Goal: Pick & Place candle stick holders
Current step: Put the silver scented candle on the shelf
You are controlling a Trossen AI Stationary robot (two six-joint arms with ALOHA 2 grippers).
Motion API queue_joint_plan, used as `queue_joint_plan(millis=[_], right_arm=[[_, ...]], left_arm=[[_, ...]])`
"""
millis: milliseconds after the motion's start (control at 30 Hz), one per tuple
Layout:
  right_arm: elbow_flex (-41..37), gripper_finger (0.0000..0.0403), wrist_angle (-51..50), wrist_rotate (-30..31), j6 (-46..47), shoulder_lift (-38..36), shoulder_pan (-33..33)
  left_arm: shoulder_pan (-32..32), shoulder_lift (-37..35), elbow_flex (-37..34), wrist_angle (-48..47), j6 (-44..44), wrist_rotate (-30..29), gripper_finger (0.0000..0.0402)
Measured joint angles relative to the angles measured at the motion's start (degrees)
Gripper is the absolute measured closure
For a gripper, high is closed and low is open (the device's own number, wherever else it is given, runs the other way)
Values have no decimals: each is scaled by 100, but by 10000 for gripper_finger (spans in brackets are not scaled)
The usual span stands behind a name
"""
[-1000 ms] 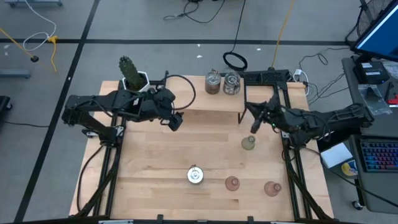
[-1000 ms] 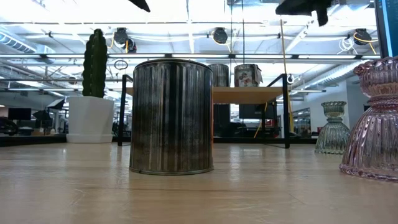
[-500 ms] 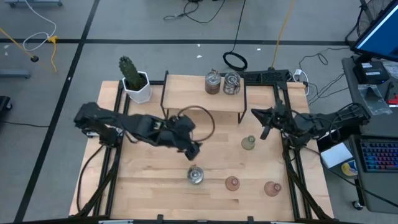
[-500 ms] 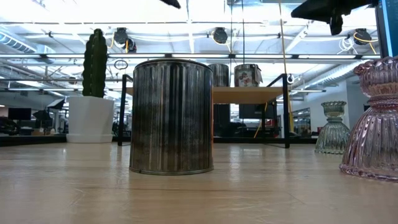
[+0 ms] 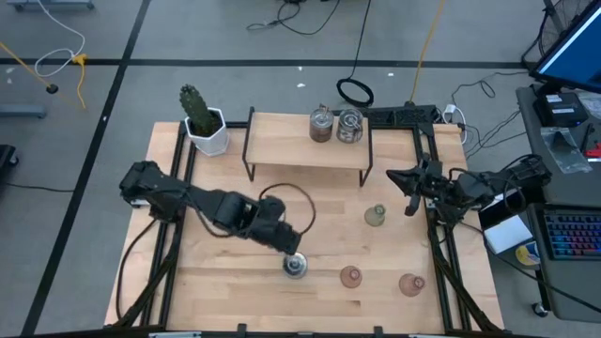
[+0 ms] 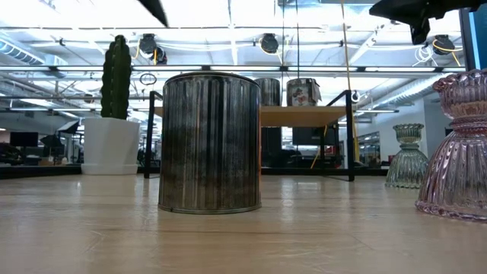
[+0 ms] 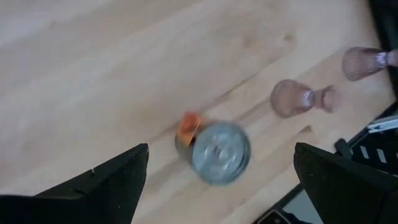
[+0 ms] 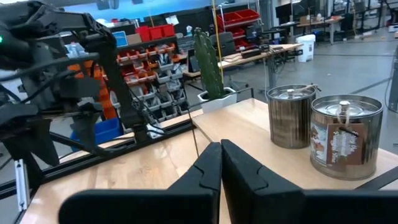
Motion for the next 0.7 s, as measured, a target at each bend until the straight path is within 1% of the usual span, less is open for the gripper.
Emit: queue_joint_plan(millis=[100, 233, 400, 533, 700], right_arm=[[-17, 402, 7, -4, -122, -98, 36], [-17, 402, 7, -6, -144, -136, 34], [-18, 402, -19, -163, -144, -131, 34], [-19, 402, -31, -281, -135, -137, 34], [-19, 402, -32, -275, -124, -139, 34]], left_arm=[[-299, -3, 0, -208, -643, -107, 7], [-623, 96, 4, -78, -1250, -230, 7], [-802, 382, 4, 117, -1779, -104, 7], [-762, 694, 3, 413, -1799, 205, 7], [-590, 923, 18, 802, -1383, 360, 7]])
